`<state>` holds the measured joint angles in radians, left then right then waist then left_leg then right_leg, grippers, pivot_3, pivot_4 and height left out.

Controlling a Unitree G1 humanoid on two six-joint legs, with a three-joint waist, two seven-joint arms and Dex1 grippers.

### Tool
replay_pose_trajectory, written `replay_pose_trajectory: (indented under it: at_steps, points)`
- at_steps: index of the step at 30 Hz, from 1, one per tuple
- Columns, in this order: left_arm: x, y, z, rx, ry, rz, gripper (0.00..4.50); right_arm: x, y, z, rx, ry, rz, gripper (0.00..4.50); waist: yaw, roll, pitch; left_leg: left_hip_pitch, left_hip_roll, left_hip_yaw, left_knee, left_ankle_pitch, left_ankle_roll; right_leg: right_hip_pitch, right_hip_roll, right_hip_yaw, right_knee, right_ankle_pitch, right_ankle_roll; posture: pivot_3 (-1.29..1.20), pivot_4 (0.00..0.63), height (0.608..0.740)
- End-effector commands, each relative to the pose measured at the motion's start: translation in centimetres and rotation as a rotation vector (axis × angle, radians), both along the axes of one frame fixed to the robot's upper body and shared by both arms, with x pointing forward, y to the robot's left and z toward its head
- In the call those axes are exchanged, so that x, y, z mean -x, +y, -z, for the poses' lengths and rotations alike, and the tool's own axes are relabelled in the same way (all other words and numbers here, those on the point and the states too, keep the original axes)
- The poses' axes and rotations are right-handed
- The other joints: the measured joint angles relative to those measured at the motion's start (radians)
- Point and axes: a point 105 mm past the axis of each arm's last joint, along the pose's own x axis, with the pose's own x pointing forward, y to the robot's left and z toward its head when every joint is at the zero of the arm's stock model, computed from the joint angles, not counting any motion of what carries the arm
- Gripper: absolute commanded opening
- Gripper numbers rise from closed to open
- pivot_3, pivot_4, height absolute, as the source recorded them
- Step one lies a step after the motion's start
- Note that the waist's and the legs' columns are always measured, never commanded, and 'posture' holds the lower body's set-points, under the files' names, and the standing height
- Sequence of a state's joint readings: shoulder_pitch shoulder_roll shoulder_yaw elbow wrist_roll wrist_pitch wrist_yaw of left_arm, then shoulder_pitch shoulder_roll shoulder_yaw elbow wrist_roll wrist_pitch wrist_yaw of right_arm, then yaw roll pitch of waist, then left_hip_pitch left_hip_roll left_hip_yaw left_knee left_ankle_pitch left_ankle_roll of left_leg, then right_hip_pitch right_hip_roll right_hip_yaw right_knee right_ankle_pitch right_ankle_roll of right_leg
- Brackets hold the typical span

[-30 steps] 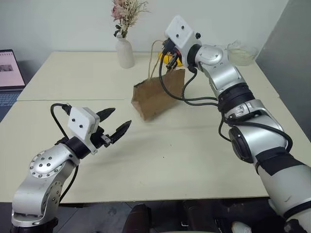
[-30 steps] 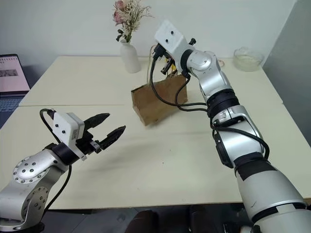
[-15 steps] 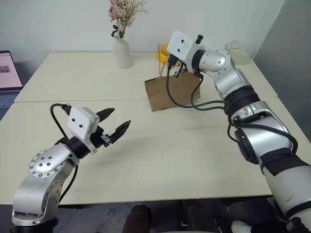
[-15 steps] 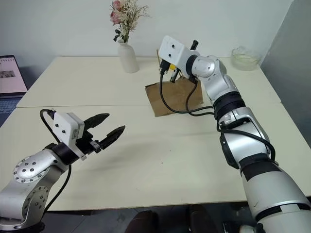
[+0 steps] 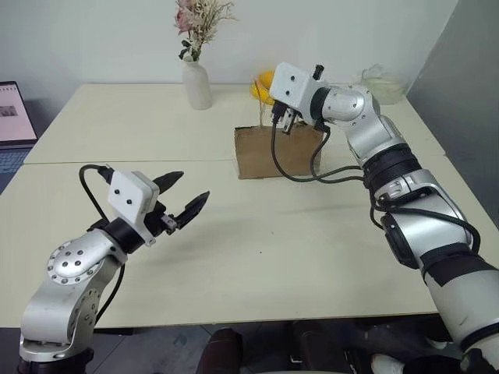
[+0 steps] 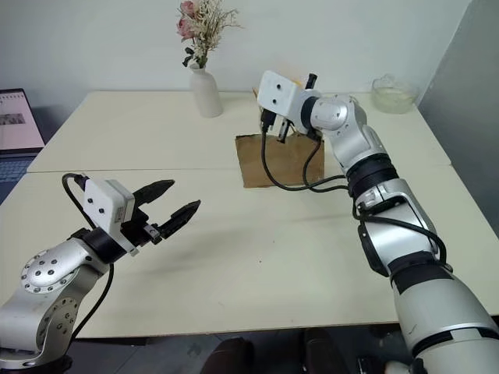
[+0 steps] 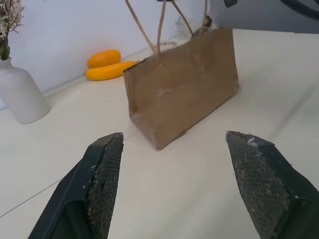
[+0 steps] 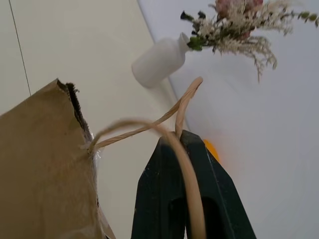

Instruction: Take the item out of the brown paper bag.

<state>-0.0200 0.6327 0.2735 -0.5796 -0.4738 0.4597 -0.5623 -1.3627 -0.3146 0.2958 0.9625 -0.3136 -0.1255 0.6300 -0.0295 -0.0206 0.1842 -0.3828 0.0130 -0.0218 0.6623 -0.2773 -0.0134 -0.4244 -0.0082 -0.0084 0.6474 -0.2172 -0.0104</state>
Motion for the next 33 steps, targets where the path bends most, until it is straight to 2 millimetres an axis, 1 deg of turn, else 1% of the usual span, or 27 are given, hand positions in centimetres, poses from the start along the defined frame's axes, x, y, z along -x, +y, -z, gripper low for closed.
replay_pose_trajectory:
  at_steps: [1, 9, 14, 18, 21, 25, 28, 32, 33]
  points:
    - [0.1, 0.1, -0.9, -0.011, -0.044, 0.003, 3.44, 0.2, -0.1, -1.8, -0.011, -0.048, -0.005, 0.04, 0.000, 0.000, 0.000, 0.000, 0.000, 0.000, 0.000, 0.000, 0.000, 0.000, 0.000, 0.000, 0.000, 0.000, 0.000, 0.00, 0.150, 0.740]
    - [0.2, -0.7, -1.7, 0.004, -0.060, 0.051, 3.44, -0.2, -0.9, -1.4, -0.018, -0.042, 0.026, 0.04, 0.000, 0.000, 0.000, 0.000, 0.000, 0.000, 0.000, 0.000, 0.000, 0.000, 0.000, 0.000, 0.000, 0.000, 0.000, 0.00, 0.150, 0.740]
    - [0.5, -1.0, -2.4, 0.060, -0.062, 0.082, 3.44, -0.4, -1.1, -1.2, -0.024, -0.034, 0.036, 0.04, 0.000, 0.000, 0.000, 0.000, 0.000, 0.000, 0.000, 0.000, 0.000, 0.000, 0.000, 0.000, 0.000, 0.000, 0.000, 0.00, 0.150, 0.740]
    - [1.3, -2.1, -3.5, 0.156, -0.047, 0.161, 3.44, -0.4, -1.1, -1.0, -0.057, -0.004, 0.037, 0.04, 0.000, 0.000, 0.000, 0.000, 0.000, 0.000, 0.000, 0.000, 0.000, 0.000, 0.000, 0.000, 0.000, 0.000, 0.000, 0.00, 0.150, 0.740]
    - [1.3, -2.0, -4.1, 0.200, -0.043, 0.158, 3.44, -0.5, -1.2, -0.9, -0.064, 0.004, 0.042, 0.04, 0.000, 0.000, 0.000, 0.000, 0.000, 0.000, 0.000, 0.000, 0.000, 0.001, 0.000, 0.000, 0.000, 0.000, 0.000, 0.00, 0.150, 0.740]
    - [1.2, -2.0, -4.4, 0.207, -0.041, 0.153, 3.44, -0.6, -1.3, -0.7, -0.076, 0.015, 0.047, 0.04, 0.000, 0.000, 0.000, 0.001, 0.000, 0.000, 0.000, 0.000, 0.000, 0.001, 0.000, 0.000, 0.000, 0.000, 0.000, 0.00, 0.150, 0.740]
    - [1.0, -2.1, -4.6, 0.218, -0.043, 0.152, 3.44, -0.6, -1.3, -0.7, -0.095, 0.027, 0.046, 0.58, 0.000, 0.000, 0.000, 0.001, 0.000, 0.000, 0.000, 0.000, 0.000, 0.001, 0.000, 0.000, 0.000, 0.000, 0.000, 0.00, 0.150, 0.740]
    - [0.7, -2.0, -4.9, 0.233, -0.048, 0.140, 3.44, -0.4, -1.4, -0.9, -0.115, 0.046, 0.029, 1.94, 0.000, 0.000, 0.000, 0.001, 0.000, 0.000, 0.000, 0.000, 0.000, 0.001, 0.000, 0.000, 0.000, 0.000, 0.000, 0.00, 0.150, 0.740]
    - [0.7, -2.0, -4.9, 0.232, -0.049, 0.141, 3.44, -0.3, -1.4, -0.9, -0.120, 0.052, 0.023, 2.36, 0.000, 0.000, 0.000, 0.001, 0.000, 0.000, 0.000, 0.000, 0.000, 0.001, 0.000, 0.000, 0.000, 0.000, 0.000, 0.00, 0.150, 0.740]
